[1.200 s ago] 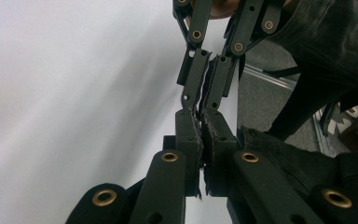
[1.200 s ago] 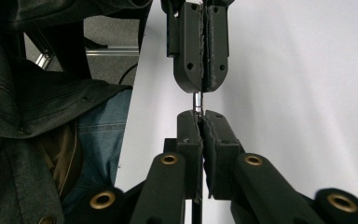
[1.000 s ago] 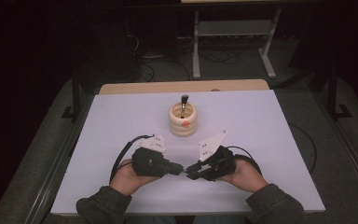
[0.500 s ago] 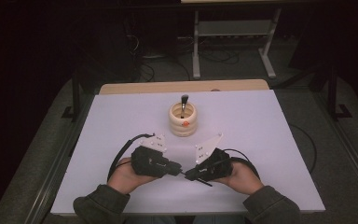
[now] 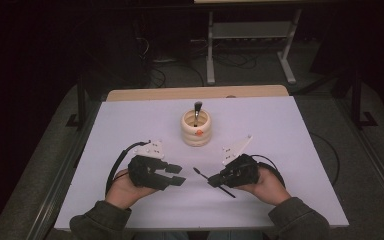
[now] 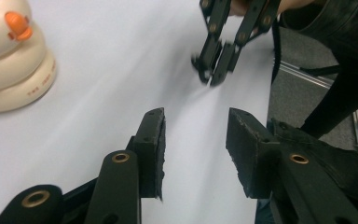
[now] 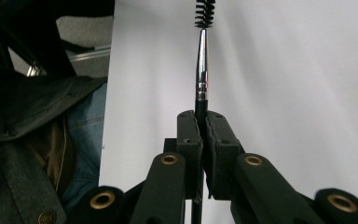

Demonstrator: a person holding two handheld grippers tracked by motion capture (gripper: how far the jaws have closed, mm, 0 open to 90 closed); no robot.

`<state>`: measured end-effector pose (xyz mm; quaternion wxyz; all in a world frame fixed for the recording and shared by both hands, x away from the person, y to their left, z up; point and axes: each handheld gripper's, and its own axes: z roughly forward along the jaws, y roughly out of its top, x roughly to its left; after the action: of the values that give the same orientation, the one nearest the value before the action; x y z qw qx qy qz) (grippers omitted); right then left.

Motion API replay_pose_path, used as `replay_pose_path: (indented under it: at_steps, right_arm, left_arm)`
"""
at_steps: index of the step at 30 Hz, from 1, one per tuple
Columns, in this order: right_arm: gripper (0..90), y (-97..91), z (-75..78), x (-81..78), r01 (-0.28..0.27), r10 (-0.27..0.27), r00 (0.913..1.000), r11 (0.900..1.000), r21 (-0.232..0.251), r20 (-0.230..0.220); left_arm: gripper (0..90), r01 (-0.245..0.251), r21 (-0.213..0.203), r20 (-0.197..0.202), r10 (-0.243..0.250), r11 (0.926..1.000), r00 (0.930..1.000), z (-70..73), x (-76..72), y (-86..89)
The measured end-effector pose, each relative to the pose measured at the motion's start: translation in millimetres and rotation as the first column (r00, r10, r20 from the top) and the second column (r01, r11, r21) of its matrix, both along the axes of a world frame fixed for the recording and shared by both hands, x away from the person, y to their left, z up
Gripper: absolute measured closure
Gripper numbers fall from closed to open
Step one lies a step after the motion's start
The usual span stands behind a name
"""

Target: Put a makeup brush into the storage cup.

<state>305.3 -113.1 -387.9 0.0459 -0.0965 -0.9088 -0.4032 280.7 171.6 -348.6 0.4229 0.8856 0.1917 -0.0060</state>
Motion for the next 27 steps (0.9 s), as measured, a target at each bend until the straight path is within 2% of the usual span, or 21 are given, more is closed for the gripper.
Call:
replay_pose_path:
  at_steps: [2, 4, 7, 8, 12, 19, 21, 22, 27]
  right_arm:
    - [84.6, -3.0, 1.5, 3.1, 0.011, -0.011, 0.9999, 0.9999, 0.011, 0.005]
    - [84.6, -4.8, 4.5, 3.9, 0.030, -0.030, 0.9995, 0.9995, 0.011, -0.011]
    - [84.6, -6.2, 7.6, 7.9, 0.037, -0.037, 0.9993, 0.9992, 0.015, 0.003]
    - [84.6, -6.5, 9.5, 7.6, 0.049, -0.049, 0.9987, 0.9986, 0.020, -0.011]
    - [84.6, -8.3, 13.0, 11.6, 0.065, -0.065, 0.9978, 0.9973, 0.032, -0.013]
    - [84.6, -10.1, 21.6, 19.3, 0.094, -0.093, 0.9955, 0.9936, 0.062, -0.017]
    - [84.6, -10.8, 23.9, 22.5, 0.097, -0.097, 0.9953, 0.9929, 0.069, -0.010]
    - [84.6, -10.6, 25.3, 22.5, 0.105, -0.103, 0.9944, 0.9914, 0.078, -0.025]
    - [84.7, -9.2, 29.5, 29.0, 0.107, -0.105, 0.9942, 0.9903, 0.090, -0.025]
  left_arm:
    - [56.5, -0.005, 0.004, 0.001, 0.005, 1.0000, 1.0000, -1.6, -0.6, 1.4]
    - [55.9, -0.010, 0.005, 0.002, 0.010, 0.9999, 0.9999, -4.0, -0.5, 3.6]
    - [55.3, -0.026, 0.000, 0.001, 0.026, 0.9997, 0.9997, -7.2, -1.1, 6.4]
    - [55.0, -0.034, -0.003, 0.000, 0.034, 0.9994, 0.9994, -8.5, -1.5, 7.3]
    - [53.7, -0.052, -0.005, 0.005, 0.052, 0.9986, 0.9986, -14.3, -2.5, 10.3]
    - [51.8, -0.080, -0.009, 0.013, 0.080, 0.9968, 0.9967, -17.9, -3.8, 16.3]
    - [51.4, -0.086, -0.011, 0.015, 0.086, 0.9963, 0.9962, -18.4, -3.6, 18.0]
    - [51.1, -0.095, -0.016, 0.010, 0.095, 0.9953, 0.9954, -19.0, -4.2, 18.4]
    - [50.0, -0.104, -0.015, 0.020, 0.105, 0.9944, 0.9943, -23.0, -4.0, 21.0]
